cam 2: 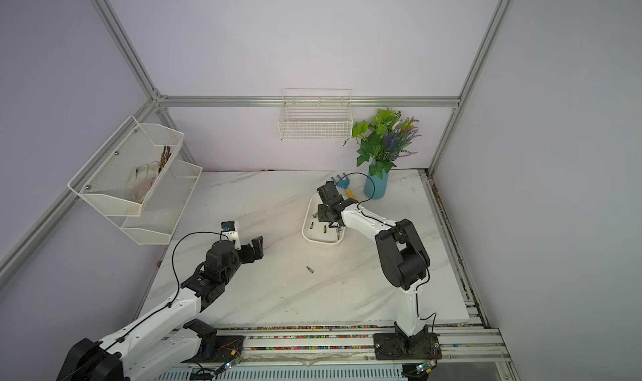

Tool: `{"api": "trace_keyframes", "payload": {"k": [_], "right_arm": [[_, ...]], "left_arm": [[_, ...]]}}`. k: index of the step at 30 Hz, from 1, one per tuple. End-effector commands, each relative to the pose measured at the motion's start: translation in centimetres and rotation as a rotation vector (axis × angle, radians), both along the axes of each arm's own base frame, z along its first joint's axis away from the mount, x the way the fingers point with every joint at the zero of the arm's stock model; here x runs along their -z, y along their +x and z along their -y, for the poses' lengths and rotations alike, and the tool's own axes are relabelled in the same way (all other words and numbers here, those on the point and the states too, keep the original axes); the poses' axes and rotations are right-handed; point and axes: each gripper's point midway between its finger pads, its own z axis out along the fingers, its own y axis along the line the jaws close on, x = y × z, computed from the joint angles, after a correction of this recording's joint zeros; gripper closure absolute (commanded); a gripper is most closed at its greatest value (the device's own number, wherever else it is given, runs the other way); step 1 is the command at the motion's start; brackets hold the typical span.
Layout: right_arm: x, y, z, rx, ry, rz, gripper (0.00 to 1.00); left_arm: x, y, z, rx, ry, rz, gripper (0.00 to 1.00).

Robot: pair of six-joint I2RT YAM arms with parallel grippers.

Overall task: Put the bit on the desktop into the storage box
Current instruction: Place the screwdriver bit in the storage box.

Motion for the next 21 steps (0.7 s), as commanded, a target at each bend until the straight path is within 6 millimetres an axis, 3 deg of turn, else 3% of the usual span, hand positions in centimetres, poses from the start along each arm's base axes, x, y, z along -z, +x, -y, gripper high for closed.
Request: {"api": "trace_keyframes", "payload": {"k": [1, 7, 15, 21], "right_arm": [[-4.1, -1.0, 0.0, -0.035, 0.055, 0.048, 0.56], [-5.3, -5.5, -0.2, -0.171, 0.085, -0.023, 0.53], [-4.4, -11.4, 0.2, -0.269, 0.070, -0.132, 0.53], [-3.5, -14.8, -2.2, -0.357, 0.050, -0.178, 0.53]], "left_arm": [[-1.1, 0.4, 0.2, 0.008, -0.019, 0.032, 0.00], [-1.1, 0.5, 0.2, 0.006, -0.019, 0.033, 0.00], [-0.8, 0.6, -1.0, -0.070, -0.015, 0.032, 0.00], [-0.5, 0.7, -1.5, -0.096, -0.019, 0.024, 0.00]]}}
